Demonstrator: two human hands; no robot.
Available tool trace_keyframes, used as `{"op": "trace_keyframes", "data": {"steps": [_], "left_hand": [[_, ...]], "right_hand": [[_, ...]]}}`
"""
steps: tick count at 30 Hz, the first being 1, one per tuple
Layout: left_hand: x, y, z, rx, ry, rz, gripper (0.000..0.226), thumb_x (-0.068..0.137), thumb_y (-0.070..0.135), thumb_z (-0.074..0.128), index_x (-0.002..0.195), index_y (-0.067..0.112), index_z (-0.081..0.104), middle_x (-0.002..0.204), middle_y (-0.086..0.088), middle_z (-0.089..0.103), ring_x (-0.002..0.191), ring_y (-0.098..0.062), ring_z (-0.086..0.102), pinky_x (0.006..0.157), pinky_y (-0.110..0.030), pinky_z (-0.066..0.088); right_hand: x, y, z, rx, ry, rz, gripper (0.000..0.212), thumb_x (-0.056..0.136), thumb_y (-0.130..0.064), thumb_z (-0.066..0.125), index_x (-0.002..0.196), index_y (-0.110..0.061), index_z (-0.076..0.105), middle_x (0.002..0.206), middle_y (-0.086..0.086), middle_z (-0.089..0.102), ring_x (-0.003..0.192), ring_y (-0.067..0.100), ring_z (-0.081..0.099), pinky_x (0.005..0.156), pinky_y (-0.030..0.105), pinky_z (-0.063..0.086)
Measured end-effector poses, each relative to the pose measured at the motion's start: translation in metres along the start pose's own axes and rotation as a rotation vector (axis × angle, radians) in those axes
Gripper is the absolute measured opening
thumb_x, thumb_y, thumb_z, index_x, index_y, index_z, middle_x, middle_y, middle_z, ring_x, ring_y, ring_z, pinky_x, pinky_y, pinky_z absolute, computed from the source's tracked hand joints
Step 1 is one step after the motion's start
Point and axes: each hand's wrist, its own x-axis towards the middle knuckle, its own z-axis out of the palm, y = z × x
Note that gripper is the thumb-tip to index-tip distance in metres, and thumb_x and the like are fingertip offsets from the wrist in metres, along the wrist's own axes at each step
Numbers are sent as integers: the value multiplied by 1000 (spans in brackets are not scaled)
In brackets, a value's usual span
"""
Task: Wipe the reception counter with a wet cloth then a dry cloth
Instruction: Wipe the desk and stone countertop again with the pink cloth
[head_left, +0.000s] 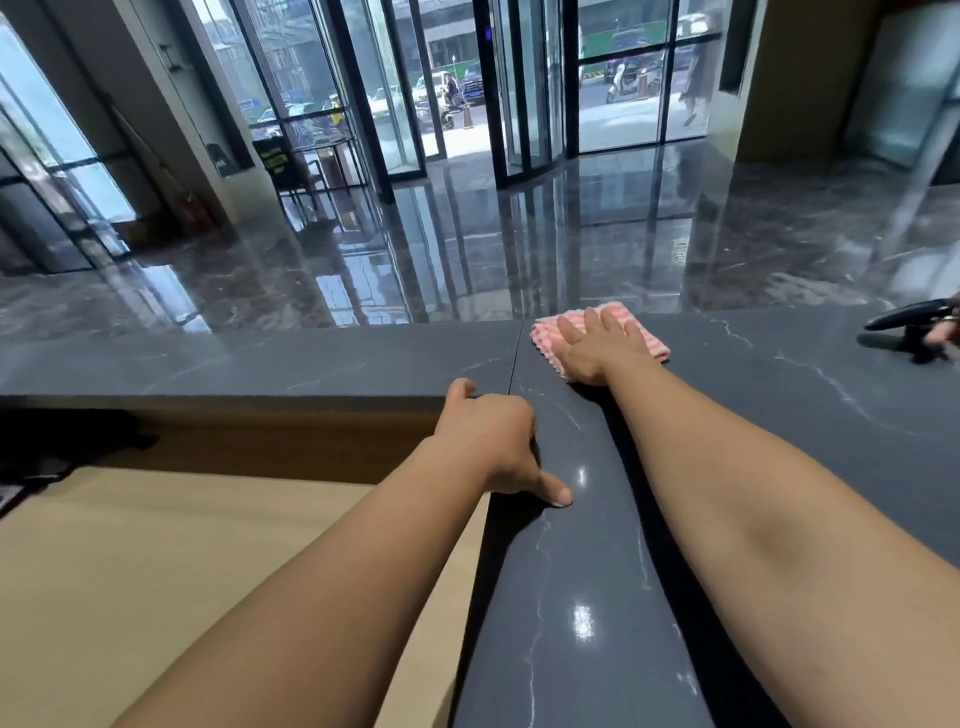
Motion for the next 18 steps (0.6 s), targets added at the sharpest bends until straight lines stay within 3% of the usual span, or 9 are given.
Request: {"op": "trace_keyframes", "data": {"steps": [3, 6, 9, 12, 15, 18], "left_hand": [[-1, 1, 0, -43, 14, 23, 65, 60, 78, 66, 95, 22, 64, 83, 7, 65, 93, -17, 59, 109, -45, 14], [-2, 3, 0, -93, -15, 49, 80, 64, 73, 68, 125, 23, 56, 114, 5, 65, 116, -19, 54, 111, -42, 13], [-6, 3, 0, -161, -53, 51, 85, 69, 67, 69, 139, 23, 46, 134, 4, 56, 130, -21, 43, 113, -40, 14], [-8, 3, -1, -186, -85, 45, 87, 72, 65, 69, 144, 25, 41, 145, 5, 47, 136, -20, 37, 113, -39, 11], [-8, 6, -2, -195, -97, 36, 82, 73, 63, 69, 142, 26, 44, 141, 6, 50, 135, -18, 39, 112, -39, 11], [-8, 8, 1, -205, -126, 10, 87, 77, 61, 67, 149, 28, 31, 146, 7, 45, 139, -16, 34, 117, -42, 3]], "right_hand": [[-8, 49, -7, 6, 15, 137, 56, 103, -48, 14, 156, -34, 1, 163, 5, -9, 150, 28, -9, 120, 49, -5], [-16, 76, -9, 15, 19, 251, 57, 102, -46, 15, 156, -33, 0, 163, 6, -11, 150, 28, -10, 119, 50, -6], [-21, 63, -8, 35, 14, 296, 59, 102, -50, 15, 156, -33, -1, 162, 6, -14, 149, 30, -14, 119, 51, -8], [-29, 25, -4, 61, -4, 213, 59, 102, -51, 14, 156, -32, -2, 162, 8, -16, 148, 31, -16, 117, 52, -11], [-34, -22, 4, 51, -34, 37, 59, 102, -50, 15, 156, -32, -2, 162, 8, -16, 148, 31, -16, 116, 52, -12], [-29, -48, 8, 26, -76, -111, 57, 102, -50, 15, 155, -34, 0, 162, 6, -15, 149, 29, -15, 116, 53, -10]]}}
